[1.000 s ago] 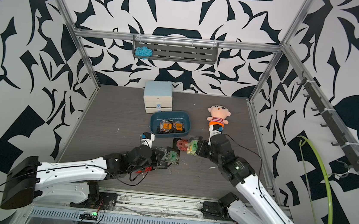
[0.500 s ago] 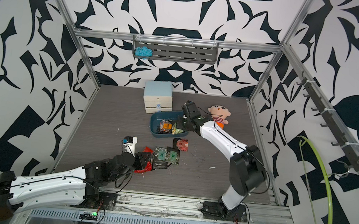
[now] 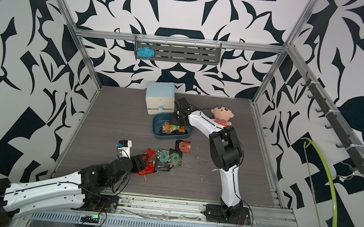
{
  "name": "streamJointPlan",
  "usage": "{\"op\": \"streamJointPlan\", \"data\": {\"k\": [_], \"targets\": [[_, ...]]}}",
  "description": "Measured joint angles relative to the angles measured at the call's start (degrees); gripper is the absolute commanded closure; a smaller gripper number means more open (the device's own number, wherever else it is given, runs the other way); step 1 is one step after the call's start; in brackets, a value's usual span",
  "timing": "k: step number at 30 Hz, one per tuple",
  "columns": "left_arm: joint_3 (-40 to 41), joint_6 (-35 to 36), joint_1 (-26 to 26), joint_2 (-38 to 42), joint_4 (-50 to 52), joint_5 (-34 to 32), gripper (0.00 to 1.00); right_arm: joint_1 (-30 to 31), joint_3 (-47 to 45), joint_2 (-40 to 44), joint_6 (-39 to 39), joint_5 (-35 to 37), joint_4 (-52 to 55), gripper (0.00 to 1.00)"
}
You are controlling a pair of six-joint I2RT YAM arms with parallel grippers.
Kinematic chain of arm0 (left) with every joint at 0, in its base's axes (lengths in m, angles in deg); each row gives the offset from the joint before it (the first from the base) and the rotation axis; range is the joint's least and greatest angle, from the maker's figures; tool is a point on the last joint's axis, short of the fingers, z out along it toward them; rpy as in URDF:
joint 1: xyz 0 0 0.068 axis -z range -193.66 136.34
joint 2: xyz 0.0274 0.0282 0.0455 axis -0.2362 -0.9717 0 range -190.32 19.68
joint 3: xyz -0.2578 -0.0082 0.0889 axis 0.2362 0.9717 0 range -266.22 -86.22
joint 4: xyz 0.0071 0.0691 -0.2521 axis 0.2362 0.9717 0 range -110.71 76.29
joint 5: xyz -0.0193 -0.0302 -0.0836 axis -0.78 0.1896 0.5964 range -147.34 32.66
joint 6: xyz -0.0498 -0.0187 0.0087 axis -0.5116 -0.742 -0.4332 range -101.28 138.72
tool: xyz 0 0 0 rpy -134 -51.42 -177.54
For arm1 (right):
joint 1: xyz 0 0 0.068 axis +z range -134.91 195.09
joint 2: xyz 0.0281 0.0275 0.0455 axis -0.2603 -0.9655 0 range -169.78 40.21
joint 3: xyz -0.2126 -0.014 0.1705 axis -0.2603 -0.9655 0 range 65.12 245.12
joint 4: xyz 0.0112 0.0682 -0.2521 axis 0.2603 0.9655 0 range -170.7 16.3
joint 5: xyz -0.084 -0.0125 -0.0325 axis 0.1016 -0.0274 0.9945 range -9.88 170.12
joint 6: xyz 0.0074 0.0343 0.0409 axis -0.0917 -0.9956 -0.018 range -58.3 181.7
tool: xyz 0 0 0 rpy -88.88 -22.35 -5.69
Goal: Put the tea bags into the storage box
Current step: Place the tea bag in the storage box, then pick up the tea bag from the center of the board.
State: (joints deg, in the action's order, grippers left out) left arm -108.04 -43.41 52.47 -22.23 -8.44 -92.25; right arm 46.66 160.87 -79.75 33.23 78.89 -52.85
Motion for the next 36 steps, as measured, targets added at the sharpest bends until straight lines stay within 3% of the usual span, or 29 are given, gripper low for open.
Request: {"op": "streamJointPlan", "data": {"k": [3,7,11,20,23,28,36], "targets": [[0.9,0.2,0.0,1.0,0.7,-1.5,0.01,-0.1,0.1,0.2,0.5,0.6,1.3,0.74],[3.3,0.0,0.0,4.6,0.8,-4.0,0.0,-0.2,-0.6,2.0,1.9,2.0,2.3,0.72],[5.2,0.2,0.0,8.7,1.1,-5.3,0.0,-0.2,-6.1,9.2,2.6,3.5,2.3,0.71],[3.3,0.2,0.0,11.6,4.3,-6.7,0.0,-0.3,-28.9,39.1,3.7,6.7,-0.6,0.61],[1.5,1.2,0.0,7.0,1.8,-5.5,0.01,-0.3,-36.8,48.7,3.9,6.8,-1.8,0.6],[-7.5,2.0,0.0,-9.1,-0.8,-2.2,0.05,-0.3,-50.2,60.9,3.8,5.5,-3.6,0.59],[-20.5,2.1,0.7,-30.7,-5.0,4.9,0.1,-0.4,-69.7,65.9,0.9,-2.2,-10.6,0.59]]}}
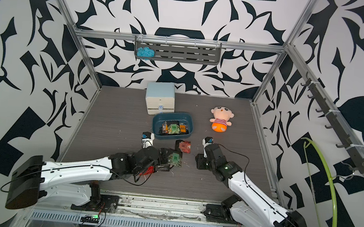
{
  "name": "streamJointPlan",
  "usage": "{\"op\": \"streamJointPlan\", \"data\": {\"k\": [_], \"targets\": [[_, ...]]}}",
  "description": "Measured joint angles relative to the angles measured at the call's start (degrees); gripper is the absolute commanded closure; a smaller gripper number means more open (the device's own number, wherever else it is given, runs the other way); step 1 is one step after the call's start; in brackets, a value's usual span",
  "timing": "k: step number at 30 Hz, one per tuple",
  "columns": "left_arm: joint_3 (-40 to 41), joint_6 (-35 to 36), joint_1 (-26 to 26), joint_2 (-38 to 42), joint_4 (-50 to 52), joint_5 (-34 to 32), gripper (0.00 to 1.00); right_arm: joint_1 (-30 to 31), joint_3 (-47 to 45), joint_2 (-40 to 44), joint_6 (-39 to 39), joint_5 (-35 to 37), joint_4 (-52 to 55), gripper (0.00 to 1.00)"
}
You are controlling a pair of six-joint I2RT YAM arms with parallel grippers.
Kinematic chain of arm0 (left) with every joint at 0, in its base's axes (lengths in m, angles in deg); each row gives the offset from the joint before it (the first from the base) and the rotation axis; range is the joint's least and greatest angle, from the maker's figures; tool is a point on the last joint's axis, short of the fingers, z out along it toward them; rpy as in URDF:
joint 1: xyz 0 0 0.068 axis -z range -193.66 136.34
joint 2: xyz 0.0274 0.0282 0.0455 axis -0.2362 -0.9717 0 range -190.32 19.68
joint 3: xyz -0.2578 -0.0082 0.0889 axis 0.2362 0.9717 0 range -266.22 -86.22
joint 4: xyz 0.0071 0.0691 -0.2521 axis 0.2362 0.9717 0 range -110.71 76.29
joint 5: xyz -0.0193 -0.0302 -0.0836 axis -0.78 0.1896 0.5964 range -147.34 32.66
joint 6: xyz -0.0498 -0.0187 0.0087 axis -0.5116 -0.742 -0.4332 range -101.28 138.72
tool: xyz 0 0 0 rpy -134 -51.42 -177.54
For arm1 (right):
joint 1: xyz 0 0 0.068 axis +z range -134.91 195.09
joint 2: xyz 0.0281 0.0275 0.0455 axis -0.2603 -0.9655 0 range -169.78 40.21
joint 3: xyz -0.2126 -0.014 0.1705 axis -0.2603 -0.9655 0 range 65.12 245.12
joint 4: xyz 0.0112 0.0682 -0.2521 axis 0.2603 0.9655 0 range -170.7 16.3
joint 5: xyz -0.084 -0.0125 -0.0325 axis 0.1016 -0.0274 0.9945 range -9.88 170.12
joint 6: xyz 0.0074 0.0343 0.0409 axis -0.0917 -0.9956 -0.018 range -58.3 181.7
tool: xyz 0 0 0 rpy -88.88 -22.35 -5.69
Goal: Put the tea bags into the storage box
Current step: Pick up the tea bag from the center of the board.
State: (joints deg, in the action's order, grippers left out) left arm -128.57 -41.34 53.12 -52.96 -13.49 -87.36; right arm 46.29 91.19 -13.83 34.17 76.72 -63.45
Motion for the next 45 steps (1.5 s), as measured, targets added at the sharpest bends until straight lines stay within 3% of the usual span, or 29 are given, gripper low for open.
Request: {"op": "streamJointPlan", "data": {"k": [5,10,16,19,29,45], "targets": [[-0.3,-2.1,0.0,-5.8,-2.4,2.3,0.2,0.0,-2.9,-2.3,-1.0,-3.4,-4.9,0.59],[-0.3,-3.8,-0.4,-8.8,-4.8,4.7,0.28,0.1,-2.5,-8.7,-1.5,-7.7,-10.8,0.66],[-0.6,-4.2,-2.7,-13.1,-6.6,10.0,0.36,1.1,2.8,-16.6,-1.0,-10.2,-11.4,0.76],[-0.6,-4.7,-3.6,-14.0,-7.0,11.2,0.45,1.6,5.5,-19.8,-0.9,-11.0,-12.3,0.76],[-1.9,-5.0,-4.7,-17.3,-7.4,13.0,0.48,3.9,9.6,-31.6,-0.6,-12.4,-13.6,0.86],[-3.8,-5.9,-5.0,-21.2,-8.2,13.5,0.53,4.5,11.0,-34.2,-0.5,-12.8,-15.4,0.89]]}}
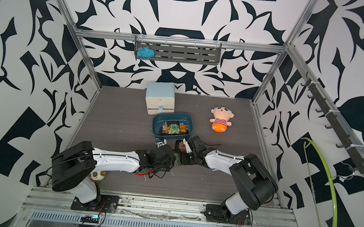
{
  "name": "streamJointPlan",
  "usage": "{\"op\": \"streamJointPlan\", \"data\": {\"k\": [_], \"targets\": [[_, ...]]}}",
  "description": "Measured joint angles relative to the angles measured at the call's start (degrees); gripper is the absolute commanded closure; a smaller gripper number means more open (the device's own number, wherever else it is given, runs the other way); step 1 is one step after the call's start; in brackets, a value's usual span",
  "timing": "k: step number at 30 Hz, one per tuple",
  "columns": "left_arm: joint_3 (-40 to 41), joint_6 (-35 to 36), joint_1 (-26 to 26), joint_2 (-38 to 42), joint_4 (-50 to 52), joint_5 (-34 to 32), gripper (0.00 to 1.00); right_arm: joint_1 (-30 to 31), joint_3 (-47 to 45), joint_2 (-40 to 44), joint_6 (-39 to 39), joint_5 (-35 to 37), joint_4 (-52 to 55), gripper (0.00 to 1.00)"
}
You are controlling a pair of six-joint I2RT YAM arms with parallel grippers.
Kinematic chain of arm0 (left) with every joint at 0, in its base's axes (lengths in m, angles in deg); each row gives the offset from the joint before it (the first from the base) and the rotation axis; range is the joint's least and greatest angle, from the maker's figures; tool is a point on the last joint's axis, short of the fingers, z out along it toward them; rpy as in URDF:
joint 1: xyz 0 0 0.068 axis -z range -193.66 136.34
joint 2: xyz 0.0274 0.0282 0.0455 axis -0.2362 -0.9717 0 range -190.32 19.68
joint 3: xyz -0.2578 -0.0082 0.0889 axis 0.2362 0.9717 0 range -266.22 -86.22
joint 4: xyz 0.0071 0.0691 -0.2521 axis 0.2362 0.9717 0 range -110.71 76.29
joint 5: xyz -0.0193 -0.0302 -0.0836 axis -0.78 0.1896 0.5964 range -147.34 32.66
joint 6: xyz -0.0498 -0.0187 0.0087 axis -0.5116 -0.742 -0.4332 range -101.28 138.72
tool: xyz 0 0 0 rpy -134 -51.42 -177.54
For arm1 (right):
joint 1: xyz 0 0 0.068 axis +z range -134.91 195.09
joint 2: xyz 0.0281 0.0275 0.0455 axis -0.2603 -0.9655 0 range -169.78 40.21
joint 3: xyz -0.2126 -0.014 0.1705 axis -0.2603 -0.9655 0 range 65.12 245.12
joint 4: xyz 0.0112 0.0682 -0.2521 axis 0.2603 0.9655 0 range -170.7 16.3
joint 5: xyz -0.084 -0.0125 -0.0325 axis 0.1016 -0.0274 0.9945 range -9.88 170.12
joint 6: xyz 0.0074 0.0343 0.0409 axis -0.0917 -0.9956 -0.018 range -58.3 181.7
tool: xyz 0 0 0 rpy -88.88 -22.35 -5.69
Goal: Put the tea bags into the storage box
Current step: Pick up the tea bag from the center of the board.
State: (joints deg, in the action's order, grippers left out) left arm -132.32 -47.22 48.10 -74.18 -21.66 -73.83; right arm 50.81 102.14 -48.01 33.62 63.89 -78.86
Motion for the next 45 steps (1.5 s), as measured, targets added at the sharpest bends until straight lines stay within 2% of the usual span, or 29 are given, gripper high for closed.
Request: {"op": "streamJointPlan", "data": {"k": [9,27,29,39,42,45], "targets": [[-0.4,-0.5,-0.2,-1.2,-1.0,1.0,0.61,0.0,0.1,-0.3,0.0,0.1,-0.4,0.89],[-0.4,-0.5,-0.3,-1.3,-1.1,3.0,0.94,0.4,-1.2,1.0,0.2,0.7,-1.0,0.88],[-0.3,-0.5,-0.3,-0.8,-1.0,3.4,1.0,0.4,-2.4,2.8,0.2,1.4,-1.0,0.88],[3.2,0.9,-0.3,8.6,0.7,7.0,1.0,0.3,-8.6,18.0,-0.3,11.4,-0.1,0.81],[3.3,4.1,-0.3,13.8,4.5,7.4,1.0,-0.1,-10.9,22.9,-0.9,15.0,0.2,0.77],[2.1,7.6,-0.3,20.0,11.6,4.9,1.0,-0.6,-12.5,26.6,-1.6,18.1,1.4,0.74]]}}
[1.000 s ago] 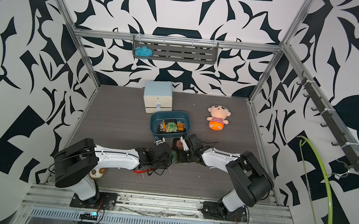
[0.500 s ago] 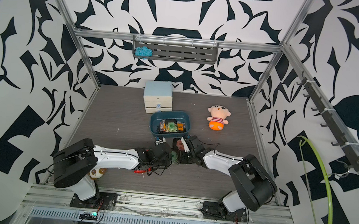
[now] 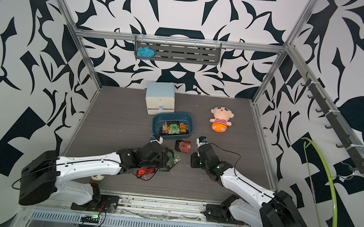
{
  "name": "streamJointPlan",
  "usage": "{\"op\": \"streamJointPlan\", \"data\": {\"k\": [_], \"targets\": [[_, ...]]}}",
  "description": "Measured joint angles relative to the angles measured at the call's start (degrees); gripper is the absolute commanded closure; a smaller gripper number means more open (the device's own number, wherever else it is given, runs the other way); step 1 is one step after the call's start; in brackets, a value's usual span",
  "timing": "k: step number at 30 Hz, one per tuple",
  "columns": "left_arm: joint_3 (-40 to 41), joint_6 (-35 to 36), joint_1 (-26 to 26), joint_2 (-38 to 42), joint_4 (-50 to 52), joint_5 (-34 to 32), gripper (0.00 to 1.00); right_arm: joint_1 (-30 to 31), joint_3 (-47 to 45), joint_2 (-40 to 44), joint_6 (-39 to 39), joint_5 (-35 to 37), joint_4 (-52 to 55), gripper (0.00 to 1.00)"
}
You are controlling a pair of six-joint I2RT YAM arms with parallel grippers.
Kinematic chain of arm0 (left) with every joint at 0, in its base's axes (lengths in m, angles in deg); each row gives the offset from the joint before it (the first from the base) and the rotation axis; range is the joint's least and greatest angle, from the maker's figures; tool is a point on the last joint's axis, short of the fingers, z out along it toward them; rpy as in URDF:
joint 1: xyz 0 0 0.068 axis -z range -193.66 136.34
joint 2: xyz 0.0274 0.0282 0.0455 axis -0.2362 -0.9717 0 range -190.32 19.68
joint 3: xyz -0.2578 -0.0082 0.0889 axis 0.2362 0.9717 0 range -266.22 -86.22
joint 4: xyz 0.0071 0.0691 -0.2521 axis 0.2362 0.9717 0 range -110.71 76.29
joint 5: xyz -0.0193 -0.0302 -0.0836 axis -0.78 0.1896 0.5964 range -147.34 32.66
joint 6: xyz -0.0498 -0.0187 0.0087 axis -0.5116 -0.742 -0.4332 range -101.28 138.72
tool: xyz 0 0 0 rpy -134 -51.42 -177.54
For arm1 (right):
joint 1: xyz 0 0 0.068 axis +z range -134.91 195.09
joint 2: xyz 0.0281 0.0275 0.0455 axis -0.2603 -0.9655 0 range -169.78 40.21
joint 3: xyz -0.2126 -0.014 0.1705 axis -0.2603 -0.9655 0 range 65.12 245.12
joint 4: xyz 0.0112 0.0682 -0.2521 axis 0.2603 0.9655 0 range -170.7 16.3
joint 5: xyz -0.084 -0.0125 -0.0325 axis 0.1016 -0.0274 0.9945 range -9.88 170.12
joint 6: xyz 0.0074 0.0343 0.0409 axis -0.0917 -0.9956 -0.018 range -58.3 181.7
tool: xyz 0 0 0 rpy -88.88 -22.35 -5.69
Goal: Put the tea bags into the storage box
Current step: Pick up the tea bag from the center of the board, then place the tea bag in the storage box.
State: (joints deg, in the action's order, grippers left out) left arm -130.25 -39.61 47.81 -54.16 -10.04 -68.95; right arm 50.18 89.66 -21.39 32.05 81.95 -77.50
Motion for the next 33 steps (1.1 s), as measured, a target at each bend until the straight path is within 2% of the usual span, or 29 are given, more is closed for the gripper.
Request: {"op": "streamJointPlan", "data": {"k": [4,9,15,19,28,33], "targets": [[-4.3,5.8,-0.2,6.3,6.3,-4.9,1.0,-0.6,-0.7,2.6,-0.6,2.5,0.5,0.68],[-11.5,11.9,-3.8,4.8,8.3,-7.7,1.0,-0.7,-0.7,3.0,-1.0,3.6,0.8,0.65],[-18.9,15.3,-11.8,-8.0,6.7,-3.2,1.0,-0.7,-0.7,3.0,-1.0,4.3,1.5,0.64],[-25.0,16.7,-15.1,-17.7,6.4,1.1,1.0,-0.8,-0.7,3.0,-1.0,4.5,1.7,0.64],[-39.2,18.4,-19.2,-31.5,5.8,8.1,1.0,-0.8,-0.7,2.0,-1.0,4.4,1.7,0.64],[-42.2,18.3,-19.8,-36.5,5.7,9.3,1.0,-0.8,-0.7,1.9,-1.0,4.5,1.7,0.63]]}}
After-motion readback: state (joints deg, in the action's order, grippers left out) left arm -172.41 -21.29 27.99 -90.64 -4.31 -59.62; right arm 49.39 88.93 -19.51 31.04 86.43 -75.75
